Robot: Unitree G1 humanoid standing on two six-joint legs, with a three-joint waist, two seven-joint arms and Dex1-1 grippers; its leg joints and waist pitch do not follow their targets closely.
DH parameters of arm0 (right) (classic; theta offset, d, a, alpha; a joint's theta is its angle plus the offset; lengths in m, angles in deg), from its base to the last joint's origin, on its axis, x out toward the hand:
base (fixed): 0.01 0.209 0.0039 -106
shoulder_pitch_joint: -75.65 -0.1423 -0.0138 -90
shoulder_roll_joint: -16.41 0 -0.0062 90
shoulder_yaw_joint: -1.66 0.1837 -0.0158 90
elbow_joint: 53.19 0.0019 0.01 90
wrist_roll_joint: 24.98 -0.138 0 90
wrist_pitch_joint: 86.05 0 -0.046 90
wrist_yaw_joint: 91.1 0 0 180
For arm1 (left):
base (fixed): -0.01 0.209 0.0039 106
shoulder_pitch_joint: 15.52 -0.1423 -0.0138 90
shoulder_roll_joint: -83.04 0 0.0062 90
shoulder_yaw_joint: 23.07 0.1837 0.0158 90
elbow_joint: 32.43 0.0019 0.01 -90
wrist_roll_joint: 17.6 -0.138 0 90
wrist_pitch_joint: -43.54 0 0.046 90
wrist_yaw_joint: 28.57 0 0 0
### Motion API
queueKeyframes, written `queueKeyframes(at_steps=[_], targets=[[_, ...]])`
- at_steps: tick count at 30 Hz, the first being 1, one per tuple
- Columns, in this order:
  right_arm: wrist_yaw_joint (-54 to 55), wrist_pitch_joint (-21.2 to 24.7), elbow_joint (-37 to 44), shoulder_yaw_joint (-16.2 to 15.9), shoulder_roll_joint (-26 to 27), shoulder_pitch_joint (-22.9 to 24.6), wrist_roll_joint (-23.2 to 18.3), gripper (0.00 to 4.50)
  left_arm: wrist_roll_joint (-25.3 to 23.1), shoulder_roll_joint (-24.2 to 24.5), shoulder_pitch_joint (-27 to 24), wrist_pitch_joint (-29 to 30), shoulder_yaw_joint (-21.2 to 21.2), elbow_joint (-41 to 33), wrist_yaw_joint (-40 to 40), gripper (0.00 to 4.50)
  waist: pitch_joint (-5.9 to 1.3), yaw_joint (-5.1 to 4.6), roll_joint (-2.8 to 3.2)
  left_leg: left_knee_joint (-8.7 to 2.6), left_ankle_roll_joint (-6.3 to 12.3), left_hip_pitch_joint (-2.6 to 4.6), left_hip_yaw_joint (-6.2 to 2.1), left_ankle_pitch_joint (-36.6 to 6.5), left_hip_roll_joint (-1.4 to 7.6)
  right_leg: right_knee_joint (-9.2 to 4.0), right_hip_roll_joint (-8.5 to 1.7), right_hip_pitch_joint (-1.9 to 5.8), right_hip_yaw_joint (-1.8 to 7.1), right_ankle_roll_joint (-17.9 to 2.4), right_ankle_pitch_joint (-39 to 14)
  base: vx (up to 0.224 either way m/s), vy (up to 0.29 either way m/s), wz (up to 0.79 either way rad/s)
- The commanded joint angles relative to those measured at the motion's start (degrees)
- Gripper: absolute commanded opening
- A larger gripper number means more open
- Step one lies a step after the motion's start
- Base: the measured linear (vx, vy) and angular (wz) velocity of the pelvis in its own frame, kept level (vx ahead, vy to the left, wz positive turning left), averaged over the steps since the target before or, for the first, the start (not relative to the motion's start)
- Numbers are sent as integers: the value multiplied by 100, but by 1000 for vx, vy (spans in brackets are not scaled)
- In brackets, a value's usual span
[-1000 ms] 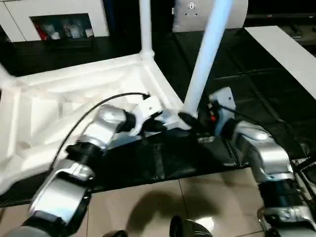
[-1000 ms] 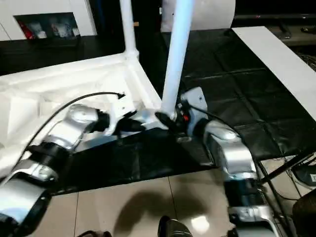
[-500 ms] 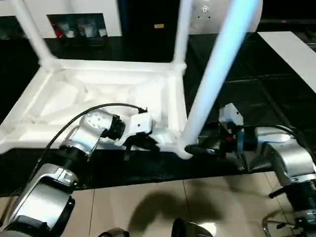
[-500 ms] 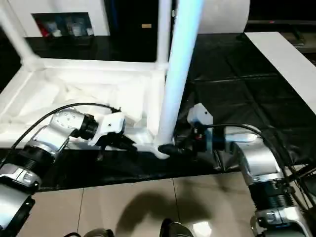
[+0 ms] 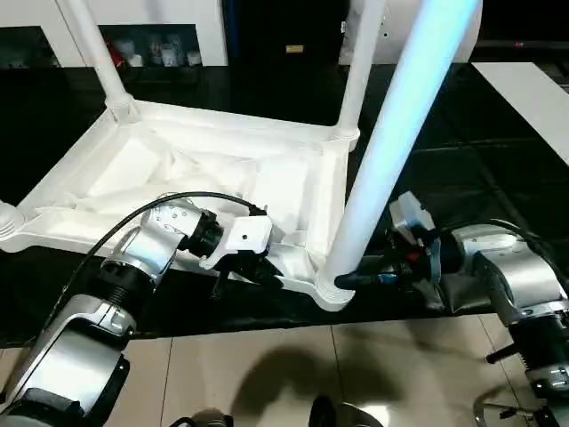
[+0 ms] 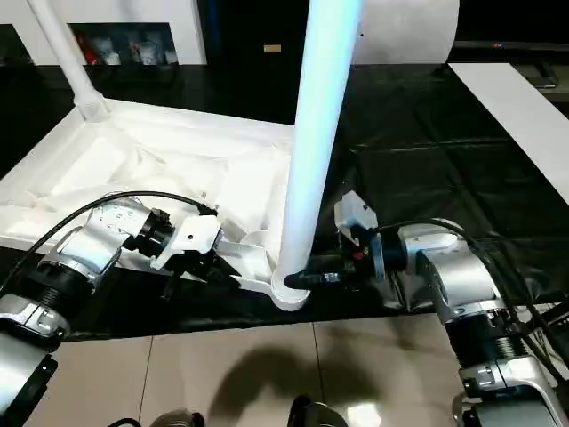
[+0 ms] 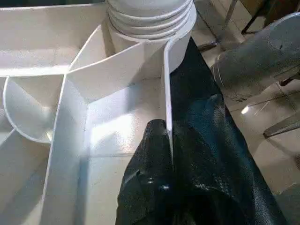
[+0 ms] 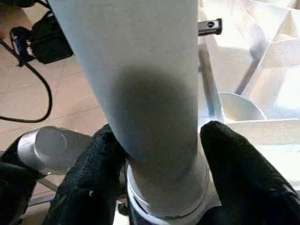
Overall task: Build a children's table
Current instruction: Rotate leg to tighten
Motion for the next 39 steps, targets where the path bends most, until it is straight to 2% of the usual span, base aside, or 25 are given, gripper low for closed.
queueKeyframes(at_steps=[1,7,14,16,18,19,20,21,22,23,26,27,28,29,30,32,33,34,35,36,37,39], targets=[[-90,19,-16,-20,-55,-81,-71,238,-41,-49,65,-168,214,-149,-274,0,-551,-17,-96,-310,940,-40,7,101,136,-271,-388,516,390,-746,-1706,0,0,0],[-224,144,49,-80,-53,-44,-164,202,-67,-57,89,-200,212,-103,-272,0,-559,-10,-102,-304,937,-47,7,149,125,-261,-380,523,389,-728,-1640,0,0,0],[-114,610,426,-15,52,115,-450,199,-4,-117,80,140,114,-165,-72,0,-546,-4,-92,-308,936,-43,9,162,126,-274,-368,525,390,-696,-1669,0,0,0],[470,1083,712,78,291,241,-540,199,-53,-250,142,812,-3,-202,394,0,-539,3,-87,-312,901,-33,4,165,136,-283,-374,516,385,-706,-1696,0,0,0],[920,1261,842,76,454,309,-427,199,-58,-366,192,1253,-89,-233,697,0,-516,-25,-95,-320,790,-38,11,32,107,-334,-368,516,370,-609,-1999,0,0,0],[946,1269,849,74,463,313,-417,199,-58,-372,195,1280,-93,-236,715,0,-498,-36,-91,-323,691,-24,16,-100,85,-388,-369,507,364,-492,-2293,0,0,0],[1434,1402,917,45,636,355,-208,199,-41,-493,232,1570,-162,-303,951,0,-496,-40,-96,-325,653,-17,17,-167,66,-417,-370,508,352,-422,-2463,0,0,0],[1838,1522,954,53,811,374,-79,199,-27,-608,264,1826,-228,-355,1180,0,-474,-62,-98,-333,554,-7,18,-252,47,-462,-352,490,338,-287,-2723,0,0,0],[1899,1540,959,58,840,376,-64,199,-25,-627,269,1867,-239,-362,1217,0,-470,-104,-100,-329,467,-37,11,-302,20,-485,-349,511,314,-177,-2888,0,0,0],[2436,1685,933,126,1128,349,55,199,-9,-799,323,2143,-323,-394,1530,0,-471,-152,-112,-323,452,-48,3,-374,-1,-513,-341,519,293,-76,-2994,0,0,0],[3225,1908,870,222,1548,278,256,198,7,-1056,405,2530,-436,-442,1955,0,-470,-287,-99,-304,417,-59,-5,-456,-32,-560,-319,495,249,13,-3061,0,0,0],[3742,2033,796,295,1844,207,363,198,-5,-1224,463,2732,-498,-428,2247,0,-469,-318,-107,-301,433,-64,-11,-493,-45,-577,-314,506,235,52,-3107,0,0,0],[4521,2168,680,404,2282,99,489,198,-75,-1477,547,2976,-601,-375,2753,0,-456,-364,-88,-299,436,-57,-14,-513,-49,-591,-308,485,226,53,-3125,0,0,0],[4765,2178,621,441,2424,59,533,198,-104,-1560,579,3015,-637,-330,2938,0,-457,-428,-93,-292,405,-61,-19,-541,-53,-605,-297,477,201,77,-3186,0,0,0],[5120,2143,485,513,2644,-9,595,197,-136,-1687,635,3041,-709,-237,3240,0,-461,-433,-85,-283,420,-38,-13,-569,-69,-631,-299,469,197,110,-3242,0,0,0],[5769,1935,181,631,3028,-141,764,197,-204,-1908,742,3070,-842,-70,3826,0,-468,-480,-45,-288,508,-53,-24,-583,-62,-641,-299,484,183,94,-3140,0,0,0],[5769,1935,181,631,3028,-141,764,197,-204,-1908,742,3070,-842,-70,3826,0,-477,-488,-45,-288,520,-41,-20,-579,-52,-633,-303,469,194,67,-3070,0,0,0],[6062,1748,3,694,3216,-212,827,197,-233,-2017,805,3068,-920,24,4151,0,-477,-486,-53,-304,589,-55,-33,-528,-46,-613,-301,499,204,15,-2904,0,0,0],[6386,1478,-192,800,3412,-292,884,251,-240,-2118,862,3065,-1005,99,4448,0,-478,-502,-27,-310,613,-29,-32,-546,-15,-597,-320,467,219,-88,-2812,0,0,0],[6465,1418,-229,828,3451,-308,903,251,-239,-2136,871,3067,-1019,108,4494,0,-485,-510,-33,-306,623,-30,-21,-547,-20,-598,-321,464,223,-119,-2782,0,0,0],[6664,1151,-332,903,3522,-357,985,271,-243,-2167,880,3086,-1048,98,4578,0,-507,-488,-33,-321,660,-40,-34,-456,-15,-555,-333,507,242,-209,-2572,0,0,0],[6758,1010,-354,929,3543,-372,1069,280,-264,-2175,873,3118,-1060,74,4599,0,-516,-477,-38,-326,769,-51,-42,-259,25,-477,-341,501,283,-393,-2162,0,0,0]])
